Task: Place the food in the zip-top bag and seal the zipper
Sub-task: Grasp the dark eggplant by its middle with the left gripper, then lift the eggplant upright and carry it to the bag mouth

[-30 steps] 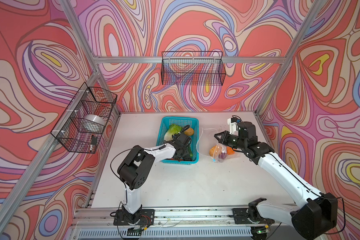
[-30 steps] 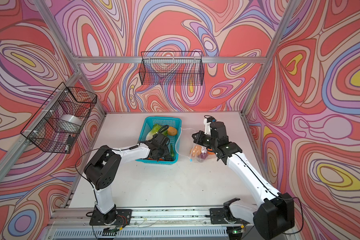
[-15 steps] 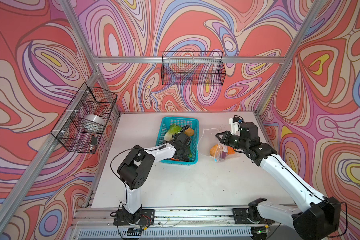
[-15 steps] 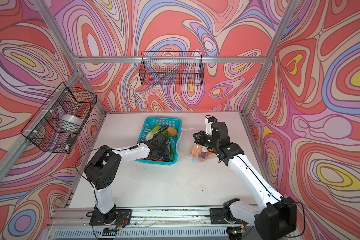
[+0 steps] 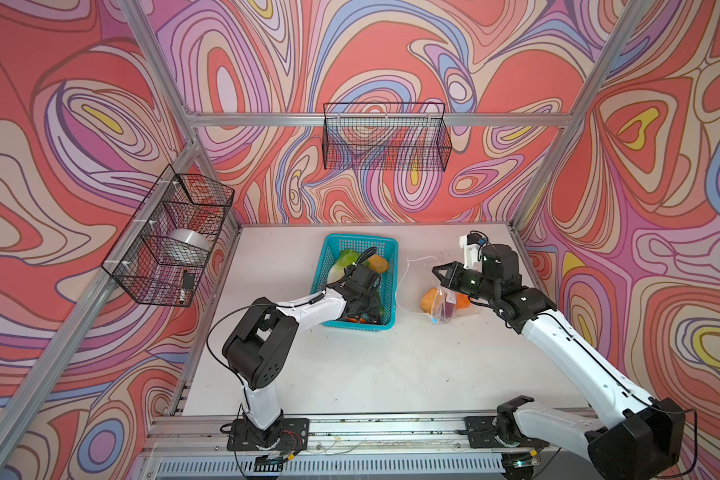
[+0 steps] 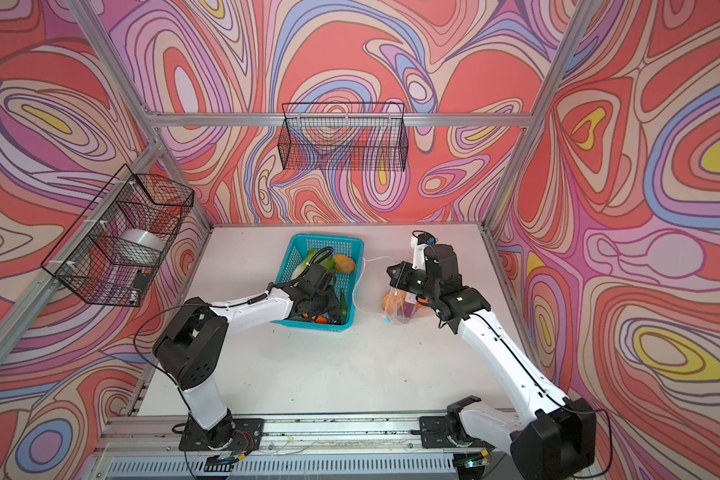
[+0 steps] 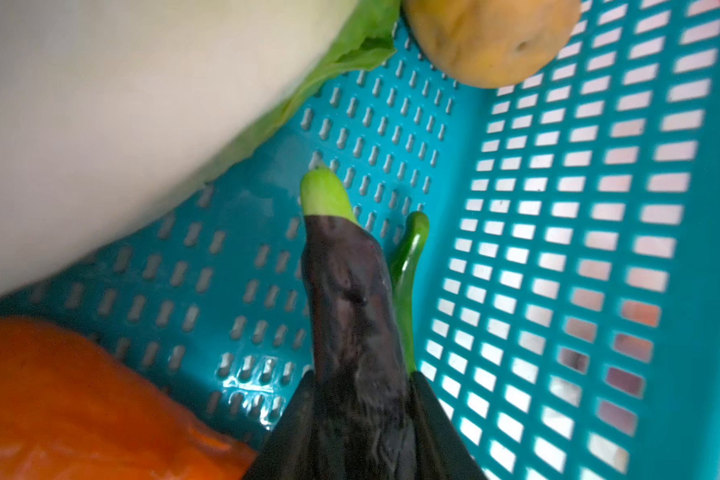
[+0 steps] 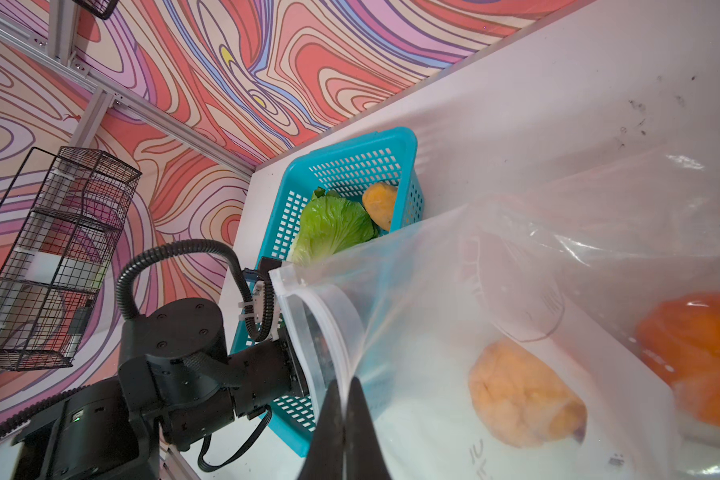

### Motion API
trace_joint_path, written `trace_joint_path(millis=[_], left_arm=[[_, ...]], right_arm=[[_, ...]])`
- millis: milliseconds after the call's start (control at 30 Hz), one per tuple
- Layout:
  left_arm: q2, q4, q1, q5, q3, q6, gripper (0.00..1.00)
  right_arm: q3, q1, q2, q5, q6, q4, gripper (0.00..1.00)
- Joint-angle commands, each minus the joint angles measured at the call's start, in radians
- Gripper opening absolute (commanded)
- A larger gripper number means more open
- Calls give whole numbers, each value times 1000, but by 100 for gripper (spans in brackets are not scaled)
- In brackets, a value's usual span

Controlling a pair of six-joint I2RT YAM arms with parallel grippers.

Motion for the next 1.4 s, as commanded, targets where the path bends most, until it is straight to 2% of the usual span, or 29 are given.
trace_joint_path(millis=[0, 200, 500, 733, 1000, 1167, 1367], left_arm=[[-52, 22, -12, 1, -2, -18, 0], [-95, 19, -14, -32, 11, 16, 0], [-216, -5, -14, -101, 51, 160, 0], [-324, 114, -35, -13, 29, 224, 0], [-335, 237, -90, 132, 82, 234, 1], [-321, 347, -161, 77, 83, 268, 0], [-309, 505, -258, -143, 32, 383, 0]], right_arm=[[3, 1, -11, 11, -7, 2, 0], [2, 1, -8, 11, -3, 2, 0], [-1, 1, -5, 13, 7, 6, 0], [-5, 1, 5, 13, 33, 36, 0], [-42, 0, 3, -19, 111, 119, 0], [-73, 1, -4, -2, 162, 153, 0], [-123, 1, -4, -24, 262, 231, 0]])
